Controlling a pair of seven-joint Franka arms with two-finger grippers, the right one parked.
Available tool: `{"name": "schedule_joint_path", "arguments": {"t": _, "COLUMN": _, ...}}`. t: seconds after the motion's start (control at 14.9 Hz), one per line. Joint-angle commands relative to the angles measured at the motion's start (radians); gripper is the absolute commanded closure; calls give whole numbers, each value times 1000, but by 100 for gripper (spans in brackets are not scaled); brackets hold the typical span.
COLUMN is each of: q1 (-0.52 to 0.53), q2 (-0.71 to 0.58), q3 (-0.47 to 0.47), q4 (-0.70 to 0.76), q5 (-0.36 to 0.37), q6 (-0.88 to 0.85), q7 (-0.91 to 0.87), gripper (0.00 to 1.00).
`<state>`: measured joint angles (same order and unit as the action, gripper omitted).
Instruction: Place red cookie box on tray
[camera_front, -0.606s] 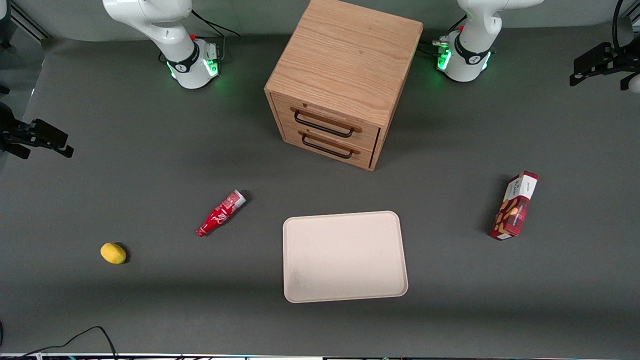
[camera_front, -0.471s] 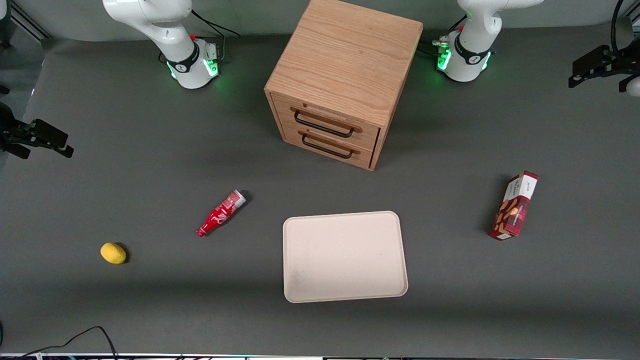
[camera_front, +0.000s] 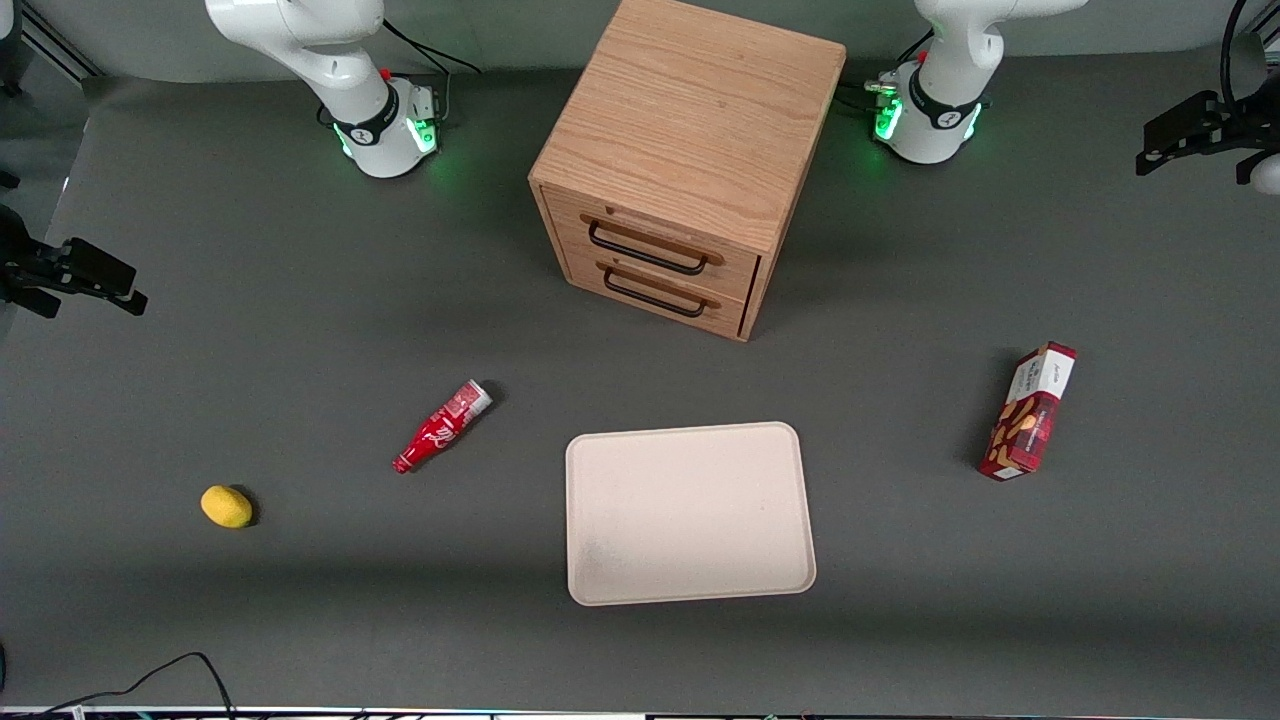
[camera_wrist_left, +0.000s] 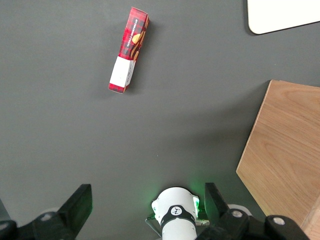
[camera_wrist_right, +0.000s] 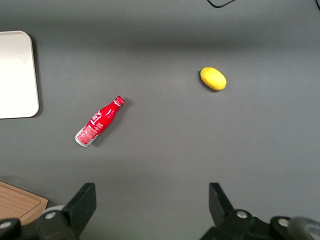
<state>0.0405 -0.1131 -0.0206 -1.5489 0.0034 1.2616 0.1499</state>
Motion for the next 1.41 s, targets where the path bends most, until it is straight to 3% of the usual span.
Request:
{"name": "schedule_joint_path", "arguments": {"t": 0.0, "q1": 2, "q2": 16, "q3": 4, "q4": 32, "q5": 9, "q6": 10, "q7": 40, "gripper": 0}}
{"name": "schedule_joint_path", "arguments": {"t": 0.47, "q1": 28, "q2": 252, "q3": 59, "q4": -14, "q5": -6, "q6": 174, "q7": 446, "gripper": 0}}
{"name": "schedule_joint_path", "arguments": {"t": 0.94, "q1": 33, "q2": 363, "q3": 65, "q4": -361, "q5": -37, "q6": 749, "q7": 491, "gripper": 0}}
{"name": "schedule_joint_path", "arguments": {"t": 1.35, "q1": 30, "q2": 498, "q3": 64, "q4": -448, "q5": -37, "q6": 1045, "q7": 505, "gripper": 0}}
